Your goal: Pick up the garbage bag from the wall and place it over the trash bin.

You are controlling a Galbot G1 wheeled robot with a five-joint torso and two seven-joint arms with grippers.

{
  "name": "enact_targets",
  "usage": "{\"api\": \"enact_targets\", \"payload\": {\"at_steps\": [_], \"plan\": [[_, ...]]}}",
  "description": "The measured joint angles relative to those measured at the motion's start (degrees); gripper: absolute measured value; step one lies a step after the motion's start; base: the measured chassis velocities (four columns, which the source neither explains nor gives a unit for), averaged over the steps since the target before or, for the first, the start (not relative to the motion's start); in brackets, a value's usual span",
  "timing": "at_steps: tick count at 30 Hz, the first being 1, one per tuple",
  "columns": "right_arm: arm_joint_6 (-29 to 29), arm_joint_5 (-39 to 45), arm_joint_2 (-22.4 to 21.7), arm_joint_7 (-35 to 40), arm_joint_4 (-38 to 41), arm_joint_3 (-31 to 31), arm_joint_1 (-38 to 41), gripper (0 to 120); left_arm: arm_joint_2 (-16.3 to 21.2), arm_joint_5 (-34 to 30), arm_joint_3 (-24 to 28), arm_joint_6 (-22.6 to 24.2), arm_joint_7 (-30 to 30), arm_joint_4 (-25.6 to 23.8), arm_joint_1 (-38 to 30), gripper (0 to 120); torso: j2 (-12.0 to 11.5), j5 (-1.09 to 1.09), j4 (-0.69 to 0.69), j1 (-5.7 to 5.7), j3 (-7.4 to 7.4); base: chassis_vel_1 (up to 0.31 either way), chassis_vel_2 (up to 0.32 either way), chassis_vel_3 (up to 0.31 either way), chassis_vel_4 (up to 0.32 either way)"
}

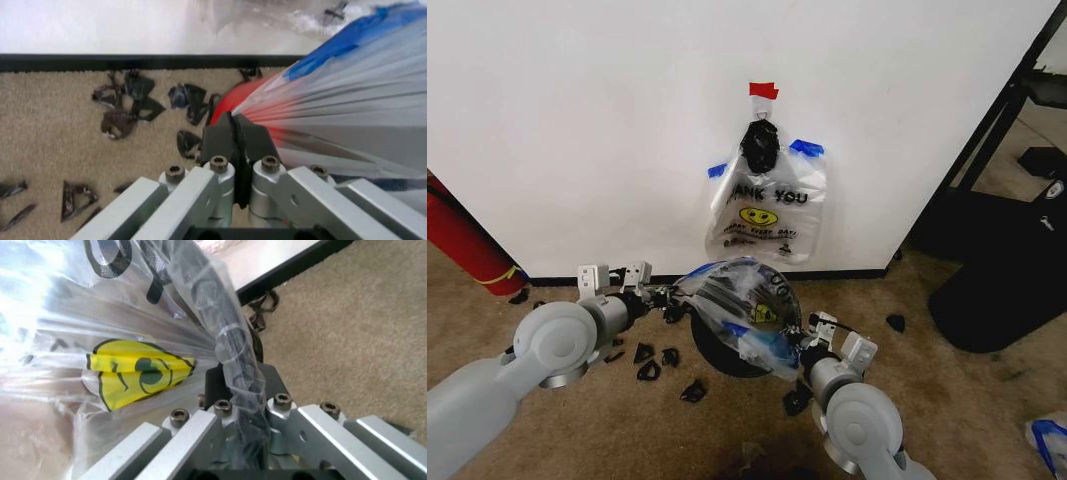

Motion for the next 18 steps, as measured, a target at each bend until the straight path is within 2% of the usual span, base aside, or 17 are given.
{"api": "enact_targets", "payload": {"at_steps": [3, 9, 12, 14, 18], "plan": [[0.6, 0.3, -0.1, 1.0, -0.5, 0.2, 0.3, 0, 0.1, 0.1, -0.4, 0.8, -0.2, -0.6, 0.7, 0, 0.0, 0.0, 0.01, 0.0, 0.0, 0.0, 0.0, 0.0, 0.0], [0.7, 0.5, 0.0, 1.9, -0.9, 0.1, 0.7, 0, -0.7, 0.0, -0.7, 2.6, -5.0, -2.9, 1.4, 0, 0.0, 0.0, 0.0, 0.0, 0.0, 0.0, 0.0, 0.0, 0.0], [0.8, 1.0, 0.1, 2.7, -1.3, 0.0, 1.6, 0, -0.9, 3.2, -1.8, 2.7, -6.8, -5.6, 3.5, 13, 0.0, -0.01, 0.0, 0.0, 0.0, 0.0, 0.0, 0.0, 0.0], [0.8, 1.2, 0.1, 2.9, -1.3, 0.0, 1.7, 0, -0.9, 3.5, -2.8, 2.7, -6.9, -6.6, 4.4, 16, 0.0, 0.01, 0.01, 0.0, 0.0, 0.0, 0.0, 0.0, 0.0], [0.8, 1.5, 0.0, 3.0, -1.5, 0.2, 1.4, 0, -0.6, 3.7, -7.1, 2.7, -7.0, -9.2, 8.1, 33, 0.0, 0.0, 0.0, 0.0, 0.0, 0.0, 0.0, 0.0, 0.0]]}}
